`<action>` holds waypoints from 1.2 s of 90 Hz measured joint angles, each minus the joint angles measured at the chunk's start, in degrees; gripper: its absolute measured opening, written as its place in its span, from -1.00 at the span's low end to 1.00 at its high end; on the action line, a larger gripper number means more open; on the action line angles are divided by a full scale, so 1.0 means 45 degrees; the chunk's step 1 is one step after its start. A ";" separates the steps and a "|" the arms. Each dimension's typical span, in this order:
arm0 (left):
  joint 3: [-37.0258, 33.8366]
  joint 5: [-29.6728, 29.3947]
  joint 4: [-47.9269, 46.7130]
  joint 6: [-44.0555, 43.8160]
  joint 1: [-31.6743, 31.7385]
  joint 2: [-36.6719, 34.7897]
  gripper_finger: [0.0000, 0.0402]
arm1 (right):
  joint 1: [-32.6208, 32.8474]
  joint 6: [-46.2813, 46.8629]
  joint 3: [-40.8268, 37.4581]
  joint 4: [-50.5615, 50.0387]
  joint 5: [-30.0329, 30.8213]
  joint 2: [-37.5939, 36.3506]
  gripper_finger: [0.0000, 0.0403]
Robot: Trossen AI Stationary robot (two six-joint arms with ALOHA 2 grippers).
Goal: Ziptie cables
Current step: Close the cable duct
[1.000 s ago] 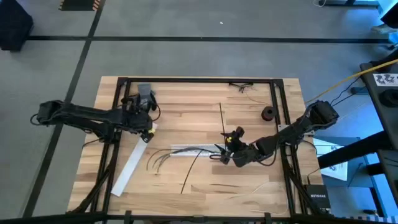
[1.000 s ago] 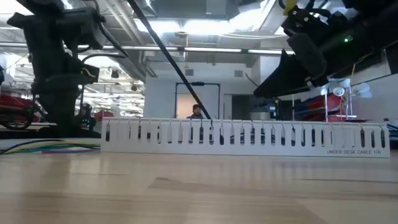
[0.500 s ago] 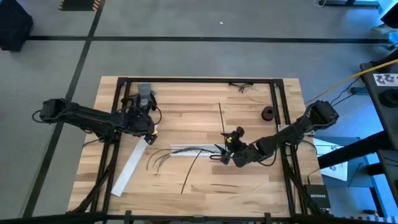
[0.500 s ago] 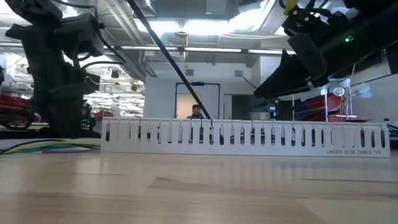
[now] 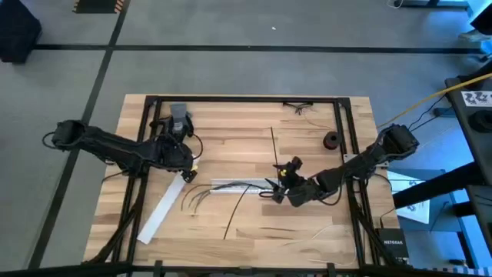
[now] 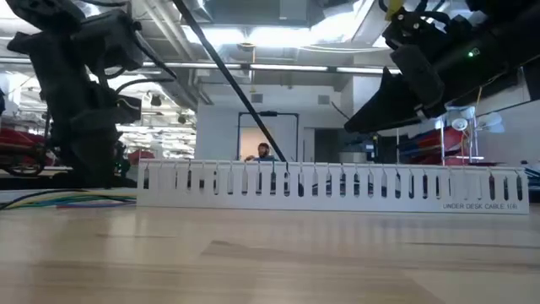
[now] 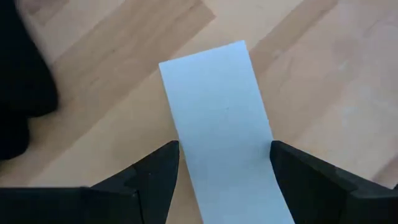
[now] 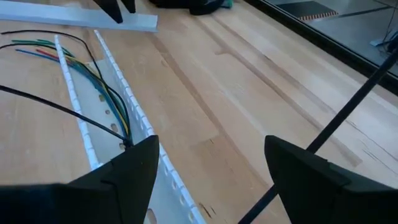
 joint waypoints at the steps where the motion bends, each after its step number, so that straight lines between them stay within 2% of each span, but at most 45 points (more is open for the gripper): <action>1: 0.0000 0.0000 -0.0002 0.0000 0.0000 0.0000 0.23 | 0.0000 0.0000 0.0000 0.0000 0.0000 0.0000 0.41; 42: -0.0437 -0.0204 0.1304 0.0039 -0.0204 0.0471 0.23 | 0.0000 0.0000 0.0000 -0.0237 0.0000 0.0000 0.41; 61: -0.0744 -0.0629 0.2635 0.0085 -0.0638 0.0651 0.23 | 0.0000 0.0005 0.0000 -0.0278 0.0000 0.0005 0.41; 78: -0.0517 -0.0707 0.2490 0.0657 -0.0863 0.0652 0.23 | 0.0000 0.0005 0.0000 -0.0272 0.0000 0.0005 0.41; 94: 0.0226 -0.0761 0.1116 0.0749 -0.0917 0.0670 0.23 | 0.0000 0.0057 0.0000 -0.0272 0.0000 0.0015 0.41; 108: 0.0575 -0.0874 0.1029 0.0802 -0.0918 0.0665 0.23 | 0.0000 0.0070 0.0005 -0.0237 0.0000 0.0307 0.41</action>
